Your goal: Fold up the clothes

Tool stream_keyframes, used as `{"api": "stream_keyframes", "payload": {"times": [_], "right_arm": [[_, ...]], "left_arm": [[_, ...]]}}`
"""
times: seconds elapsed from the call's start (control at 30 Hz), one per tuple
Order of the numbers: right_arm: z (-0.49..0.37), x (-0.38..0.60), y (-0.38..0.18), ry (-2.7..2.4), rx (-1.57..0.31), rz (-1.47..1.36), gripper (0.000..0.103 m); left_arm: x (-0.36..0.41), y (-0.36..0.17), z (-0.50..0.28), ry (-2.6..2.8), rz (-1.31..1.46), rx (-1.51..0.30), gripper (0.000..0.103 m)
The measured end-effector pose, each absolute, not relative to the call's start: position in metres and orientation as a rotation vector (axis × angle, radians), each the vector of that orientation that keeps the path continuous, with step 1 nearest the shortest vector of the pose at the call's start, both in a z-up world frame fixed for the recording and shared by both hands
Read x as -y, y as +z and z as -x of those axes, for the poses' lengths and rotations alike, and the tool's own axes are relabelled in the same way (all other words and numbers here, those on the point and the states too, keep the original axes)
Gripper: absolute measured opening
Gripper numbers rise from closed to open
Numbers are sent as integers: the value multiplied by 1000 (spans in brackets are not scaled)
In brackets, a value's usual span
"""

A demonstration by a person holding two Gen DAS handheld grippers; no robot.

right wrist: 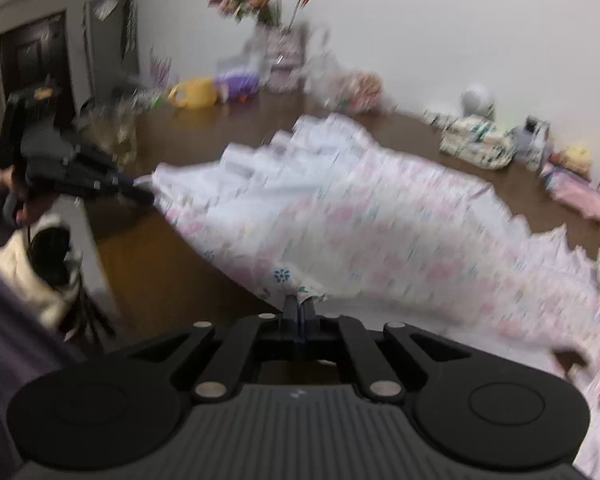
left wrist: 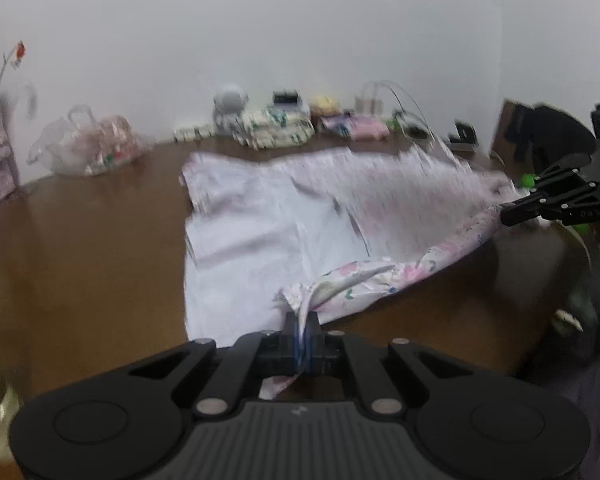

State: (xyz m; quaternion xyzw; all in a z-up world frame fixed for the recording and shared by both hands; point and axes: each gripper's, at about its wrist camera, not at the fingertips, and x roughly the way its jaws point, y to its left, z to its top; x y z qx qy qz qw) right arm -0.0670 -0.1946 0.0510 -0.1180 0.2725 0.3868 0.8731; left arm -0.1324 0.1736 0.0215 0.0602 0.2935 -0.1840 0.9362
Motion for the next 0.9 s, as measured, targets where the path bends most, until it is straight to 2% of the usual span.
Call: {"api": "stream_keyframes", "payload": {"times": [0.13,0.27,0.5,0.57,0.6,0.63,0.67,0.7,0.73,0.8,0.9], "right_arm": [[33,190,77,724,-470,220,1],[-8,176,89,640,-435,215,1],[-87,144,59,470,-604,289,2],[-105,137,42,409,-677,311,9],[-110,136,38,371,-688,322,14],[-108,139,36,336,-682,326,21],[-105,142,38,303,-675,324,37],[-103,147,43,274,-660,314,41],[-98,154,50,261,-635,298,40],[-85,165,62,331,-617,237,35],[-65,169,68,530,-659,121,24]], "left_arm": [[-162,47,87,-330,-116,-552,2],[-151,60,28,-270,-139,-584,1],[-129,40,-50,-226,-298,-682,3],[-123,31,-64,-182,-317,-712,4],[-120,30,-67,-170,-330,-716,9],[-118,31,-66,-161,-339,-711,12],[-117,35,-62,-159,-338,-706,14],[-116,39,-58,-157,-338,-700,22],[-117,45,-50,-154,-339,-683,30],[-120,55,-35,-158,-299,-661,36],[-126,71,-14,-179,-168,-648,39]]}}
